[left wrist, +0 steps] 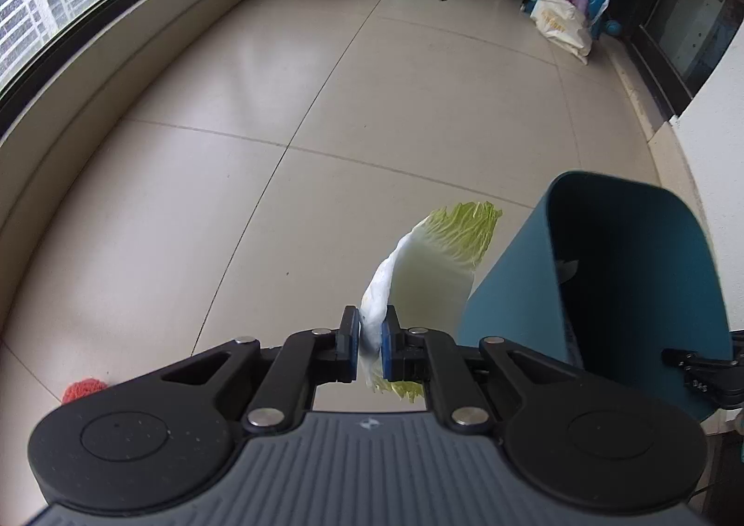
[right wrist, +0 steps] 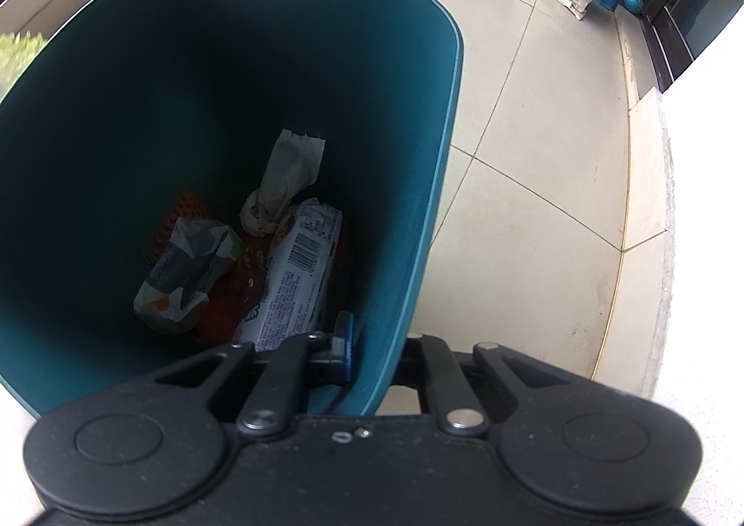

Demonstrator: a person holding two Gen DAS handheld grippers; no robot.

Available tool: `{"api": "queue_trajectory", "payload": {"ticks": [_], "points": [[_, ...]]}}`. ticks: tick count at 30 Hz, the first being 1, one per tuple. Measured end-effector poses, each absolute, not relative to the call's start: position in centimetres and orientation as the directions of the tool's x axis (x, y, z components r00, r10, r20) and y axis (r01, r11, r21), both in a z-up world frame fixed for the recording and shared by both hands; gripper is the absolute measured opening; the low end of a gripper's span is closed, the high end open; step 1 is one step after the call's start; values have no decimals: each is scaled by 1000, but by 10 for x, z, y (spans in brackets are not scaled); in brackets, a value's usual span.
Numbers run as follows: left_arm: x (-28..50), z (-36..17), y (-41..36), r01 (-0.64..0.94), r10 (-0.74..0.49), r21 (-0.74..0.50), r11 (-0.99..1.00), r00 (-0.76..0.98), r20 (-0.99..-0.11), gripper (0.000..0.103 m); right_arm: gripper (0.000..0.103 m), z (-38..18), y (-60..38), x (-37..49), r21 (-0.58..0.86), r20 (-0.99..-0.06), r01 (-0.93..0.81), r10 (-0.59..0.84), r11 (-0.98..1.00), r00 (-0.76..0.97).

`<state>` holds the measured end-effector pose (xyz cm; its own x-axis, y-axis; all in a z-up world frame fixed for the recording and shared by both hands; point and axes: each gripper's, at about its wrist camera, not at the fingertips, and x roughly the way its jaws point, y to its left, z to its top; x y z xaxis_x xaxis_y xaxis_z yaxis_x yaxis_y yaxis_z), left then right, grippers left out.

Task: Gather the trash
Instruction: 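Carry the cabbage leaf over the wastebasket with the left gripper and release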

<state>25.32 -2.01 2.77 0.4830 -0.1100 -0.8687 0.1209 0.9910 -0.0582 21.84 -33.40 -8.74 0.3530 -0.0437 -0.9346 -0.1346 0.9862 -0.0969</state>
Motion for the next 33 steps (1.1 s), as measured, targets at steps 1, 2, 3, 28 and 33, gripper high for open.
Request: {"api": "queue_trajectory", "payload": {"ticks": [1,2,3,28,33], "points": [[253,38,-25,137,-126,-66,988,497,-859,9,8,-87,-334,219,-97,-935,-135,-43,986,353],[253,51,-31,156,-146,-76,985,508,-849,9,8,-87,-334,219,-97,-935,-135,-43,986,353],[253,61,-37,179,-169,-88,980,518,-838,9,8,-87,-334,219,-97,-935,-135,-44,986,353],[278,-85,-224,442,-102,36,896,283,-954,9,8,-87,-336,219,-90,-934,-131,-38,987,356],[279,-109,-235,461,-53,64,885,236,-970,9,8,-87,-337,219,-89,-933,-131,-36,987,357]]}}
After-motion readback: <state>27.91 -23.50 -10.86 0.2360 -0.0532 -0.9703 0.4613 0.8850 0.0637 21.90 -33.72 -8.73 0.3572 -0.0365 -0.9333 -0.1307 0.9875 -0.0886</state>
